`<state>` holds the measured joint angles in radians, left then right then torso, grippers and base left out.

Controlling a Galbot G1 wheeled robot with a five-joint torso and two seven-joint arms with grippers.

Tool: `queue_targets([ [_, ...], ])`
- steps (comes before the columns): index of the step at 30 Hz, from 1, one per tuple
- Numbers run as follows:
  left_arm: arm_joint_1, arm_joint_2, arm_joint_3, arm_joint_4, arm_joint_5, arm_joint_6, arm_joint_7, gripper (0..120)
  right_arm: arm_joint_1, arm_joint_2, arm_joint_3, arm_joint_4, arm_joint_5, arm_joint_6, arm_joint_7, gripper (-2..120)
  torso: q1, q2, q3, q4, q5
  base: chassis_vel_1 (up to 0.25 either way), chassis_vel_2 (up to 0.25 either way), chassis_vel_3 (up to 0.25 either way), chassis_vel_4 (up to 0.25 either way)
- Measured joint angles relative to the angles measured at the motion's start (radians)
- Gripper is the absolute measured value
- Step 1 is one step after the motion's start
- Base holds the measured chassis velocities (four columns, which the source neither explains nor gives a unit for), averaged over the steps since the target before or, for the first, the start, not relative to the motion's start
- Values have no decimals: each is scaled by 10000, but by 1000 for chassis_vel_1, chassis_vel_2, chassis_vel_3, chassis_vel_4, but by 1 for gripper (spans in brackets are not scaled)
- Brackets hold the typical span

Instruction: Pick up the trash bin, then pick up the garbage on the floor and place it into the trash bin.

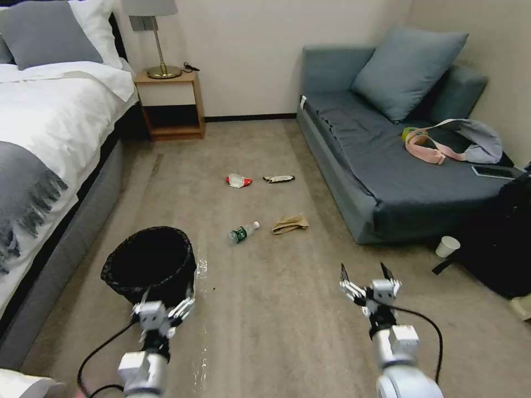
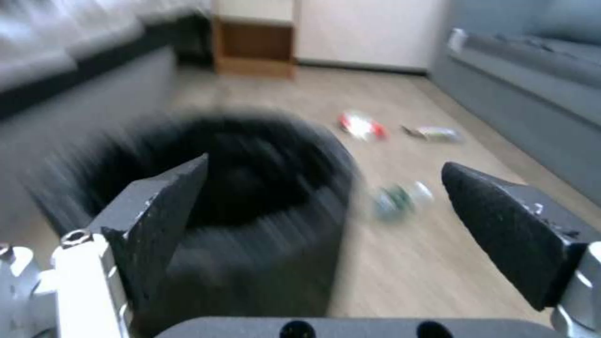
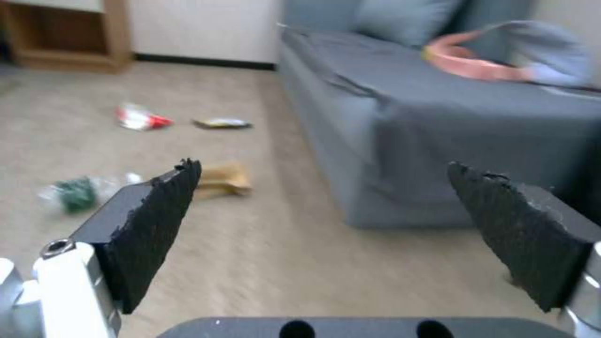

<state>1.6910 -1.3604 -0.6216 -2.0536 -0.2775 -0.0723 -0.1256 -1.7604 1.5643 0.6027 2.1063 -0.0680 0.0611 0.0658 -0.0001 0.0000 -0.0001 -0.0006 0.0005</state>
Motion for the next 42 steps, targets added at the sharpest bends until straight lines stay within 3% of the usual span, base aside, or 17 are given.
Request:
queue_targets([
  [1,0,0,0,0,0,0,0,100,0,0,0,0,0,0,0,100,0,0,0,0,0,0,0,0,0],
  [2,-865,702,-1074,-447,-779,1612,192,100,-1173,370,291,610,-393,360,373,100,0,0,1,2,-17,0,0,0,0],
  [3,-1196,1017,-1364,-588,-1185,2181,186,100,-1373,435,334,706,-462,419,438,100,0,0,1,2,-3,0,0,0,0],
  [4,-1196,1017,-1364,-588,-1185,2181,186,100,-1373,435,334,706,-462,419,438,100,0,0,1,2,-3,0,0,0,0],
  [6,-1731,1487,-1859,-719,-1769,3011,126,100,-1446,456,355,759,-494,449,465,100,1,0,1,3,-9,0,0,0,0],
  [7,-1731,1487,-1859,-719,-1769,3011,126,100,-1446,456,355,759,-494,449,465,100,1,0,1,3,-9,0,0,0,0],
  [10,-2205,2096,-2315,-762,-2750,4350,-352,100,-1449,448,360,770,-489,451,468,100,1,0,1,6,-7,0,0,0,0],
  [11,-2205,2096,-2315,-762,-2750,4350,-352,100,-1449,448,360,770,-489,451,468,100,1,0,1,6,-7,0,0,0,0],
  [13,-2449,2412,-2441,-628,-3420,5221,-884,100,-1455,323,416,849,-372,420,454,100,0,0,1,4,-2,0,0,0,0],
  [14,-2533,2517,-2460,-544,-3748,5588,-1102,100,-1419,113,492,932,-148,298,410,100,1,0,2,2,-4,0,0,0,0],
  [16,-2574,2565,-2464,-503,-3917,5768,-1213,100,-1395,18,534,971,-46,243,390,100,1,0,1,3,-5,0,0,0,0],
  [17,-2767,2726,-2484,-347,-4675,6452,-1668,100,-1207,-623,776,1242,617,-110,236,100,0,0,1,6,-7,0,0,0,0],
  [23,-2965,2820,-2487,-152,-5165,6913,-1967,100,-1041,-1215,987,1478,1231,-441,93,100,1,1,2,14,-8,0,0,0,0],
  [30,-3410,2981,-2442,355,-5367,7239,-2247,100,-933,-1538,949,1483,1457,-481,43,100,1,0,1,6,-7,0,0,0,0],
  [37,-4467,3243,-2074,1607,-5839,7644,-2707,100,-826,-1830,786,1227,1551,-233,10,100,1,0,2,6,-4,0,0,0,0],
  [41,-4594,3253,-2026,1769,-5854,7675,-2757,100,-836,-1826,788,1208,1551,-192,10,100,1,0,2,4,-5,0,0,0,0],
  [42,-4849,3258,-1921,2155,-6038,7772,-2866,100,-871,-1790,788,1189,1543,-111,10,100,1,-1,2,6,-5,0,0,0,0],
])
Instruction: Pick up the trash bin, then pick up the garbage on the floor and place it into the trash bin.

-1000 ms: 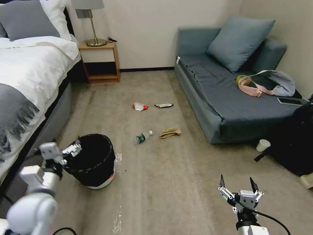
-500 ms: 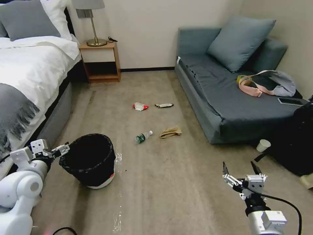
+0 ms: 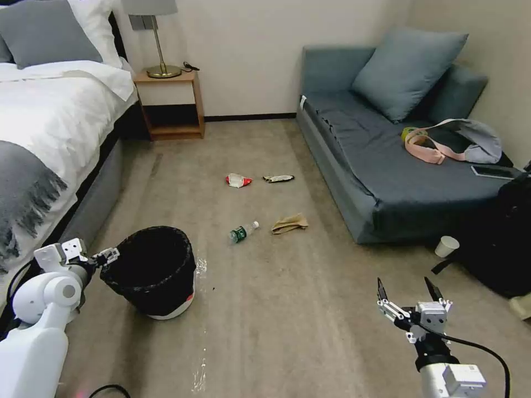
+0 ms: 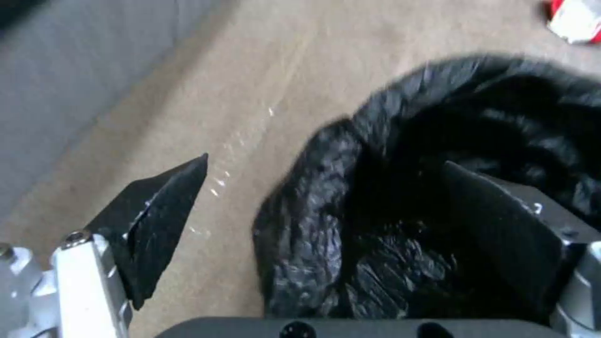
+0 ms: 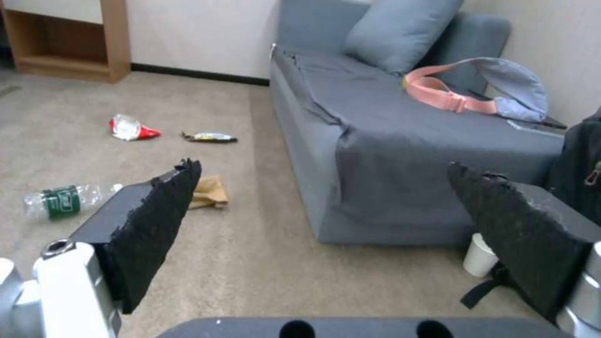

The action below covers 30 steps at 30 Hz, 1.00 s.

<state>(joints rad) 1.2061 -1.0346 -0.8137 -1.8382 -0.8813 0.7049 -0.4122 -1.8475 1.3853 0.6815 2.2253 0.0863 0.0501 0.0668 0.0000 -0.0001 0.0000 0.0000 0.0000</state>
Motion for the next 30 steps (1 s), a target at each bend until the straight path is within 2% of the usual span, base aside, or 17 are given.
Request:
queue_targets([
  [1,-163,7,63,296,-96,31,-40,99,-44,35,1,-12,-24,66,0,100,0,1,0,1,1,0,0,0,0],
  [3,-197,8,80,370,-107,35,-44,99,-58,50,2,-14,-32,91,0,100,0,1,0,0,2,0,0,0,0],
  [4,-428,38,271,927,-253,61,-59,94,-154,114,10,-17,-64,215,5,100,0,0,0,0,-2,0,0,0,0],
  [6,-717,29,508,1510,-277,71,-55,86,-189,135,35,-28,-74,273,21,100,0,1,0,1,0,0,0,0,0],
  [7,-717,29,508,1510,-277,71,-55,86,-189,135,35,-28,-74,273,21,100,0,1,0,1,0,0,0,0,0],
  [10,-1270,-47,1115,2514,-474,113,9,72,-139,131,95,-120,-31,283,56,100,0,0,0,-1,2,0,0,0,0],
  [11,-1270,-47,1115,2514,-474,113,9,72,-139,131,95,-120,-31,283,56,100,0,0,0,-1,2,0,0,0,0],
  [15,-1686,-191,1602,3290,-660,148,45,53,4,51,147,-290,142,272,99,100,0,1,-1,0,7,0,0,0,0],
  [16,-1686,-191,1602,3290,-660,148,45,53,4,51,147,-290,142,272,99,100,0,1,-1,0,7,0,0,0,0],
  [18,-1708,-167,1633,3411,-669,114,121,42,20,-154,142,-313,260,219,148,100,0,1,-1,2,10,0,0,0,0],
  [20,-1707,-148,1637,3434,-671,107,157,41,23,-271,134,-313,303,182,163,100,0,1,-2,2,11,0,0,0,0],
  [22,-1654,-79,1622,3424,-707,73,257,31,67,-686,100,-280,552,-21,214,100,0,1,-1,3,5,0,0,0,0],
  [29,-1198,37,1402,2899,-944,-7,601,4,197,-1156,-50,28,801,-486,247,100,0,0,0,-1,-4,0,0,0,0],
  [30,-1198,37,1402,2899,-944,-7,601,4,197,-1156,-50,28,801,-486,247,100,0,0,0,-1,-4,0,0,0,0],
])
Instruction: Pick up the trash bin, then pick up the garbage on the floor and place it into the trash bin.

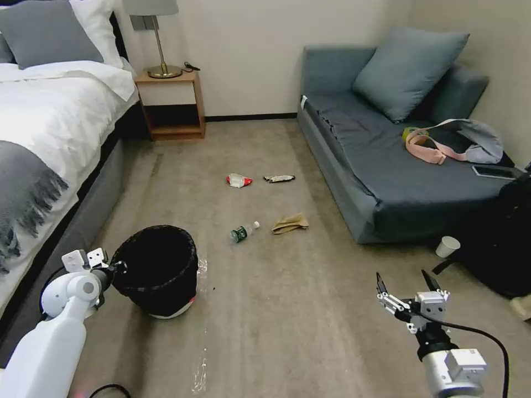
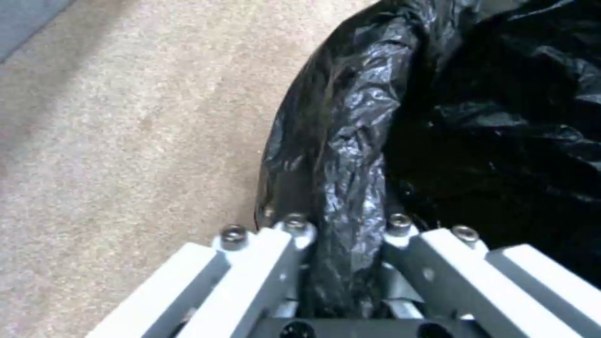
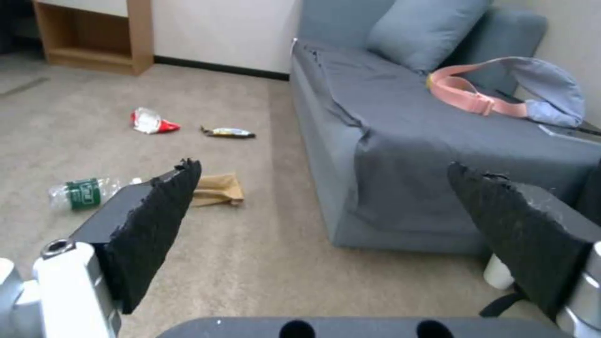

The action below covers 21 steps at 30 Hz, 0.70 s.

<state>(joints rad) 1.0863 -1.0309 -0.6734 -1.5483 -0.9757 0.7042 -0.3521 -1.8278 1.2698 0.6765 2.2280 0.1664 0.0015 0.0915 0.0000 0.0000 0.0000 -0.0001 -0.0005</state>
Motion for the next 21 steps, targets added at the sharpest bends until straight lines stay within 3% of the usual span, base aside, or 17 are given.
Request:
queue_targets([
  [6,792,20,-413,-597,157,-368,857,2,-99,-402,19,182,23,-9,-50,100,0,0,0,0,2,0,0,0,0],
  [18,1780,41,-1151,-1401,11,-710,1710,2,-222,-472,-56,313,-104,25,-93,100,0,0,0,1,4,0,0,0,0],
  [21,2167,-19,-1338,-1875,-42,-802,1946,2,-262,-458,-73,376,-142,27,-103,100,0,0,0,0,5,0,0,0,0],
])
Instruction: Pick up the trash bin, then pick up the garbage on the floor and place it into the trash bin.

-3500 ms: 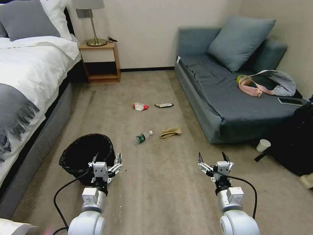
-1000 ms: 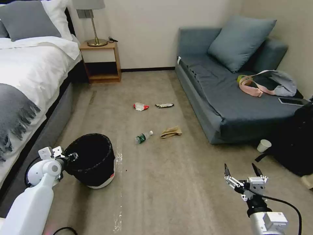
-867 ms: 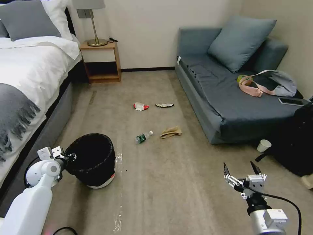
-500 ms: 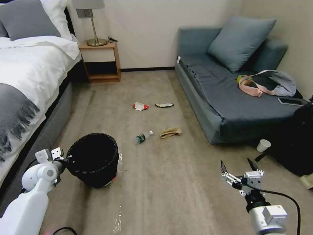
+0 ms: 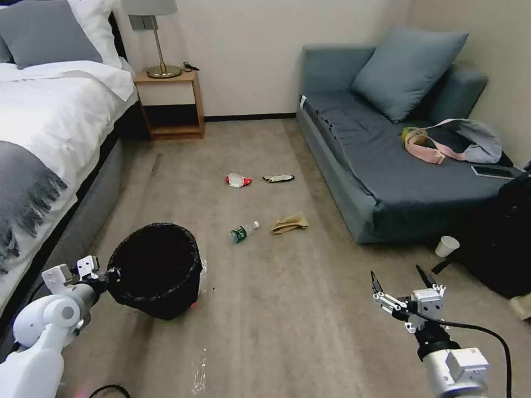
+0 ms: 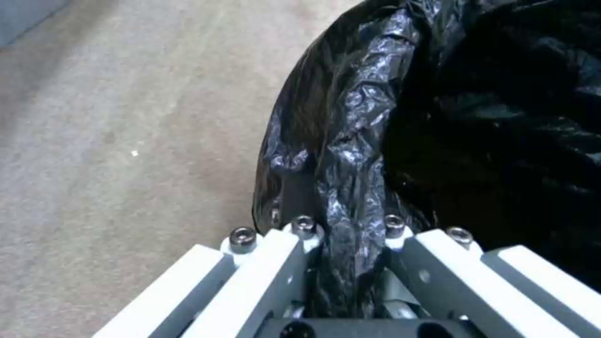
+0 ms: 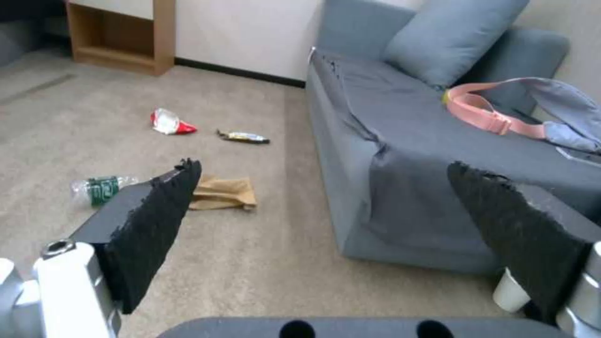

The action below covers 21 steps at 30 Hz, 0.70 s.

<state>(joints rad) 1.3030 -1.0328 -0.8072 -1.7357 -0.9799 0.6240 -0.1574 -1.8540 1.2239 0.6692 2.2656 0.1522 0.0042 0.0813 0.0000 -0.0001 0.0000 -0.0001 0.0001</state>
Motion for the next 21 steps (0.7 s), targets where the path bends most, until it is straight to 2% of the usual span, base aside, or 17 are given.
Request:
queue_targets([
  [9,615,-232,-249,-1185,42,-40,82,2,-133,-39,70,133,-352,95,-238,100,0,0,-1,0,0,0,0,0,0],
  [21,626,-391,-359,-1296,177,-40,-255,2,-176,9,38,207,-706,41,-543,100,0,0,-1,1,-1,0,0,0,0],
])
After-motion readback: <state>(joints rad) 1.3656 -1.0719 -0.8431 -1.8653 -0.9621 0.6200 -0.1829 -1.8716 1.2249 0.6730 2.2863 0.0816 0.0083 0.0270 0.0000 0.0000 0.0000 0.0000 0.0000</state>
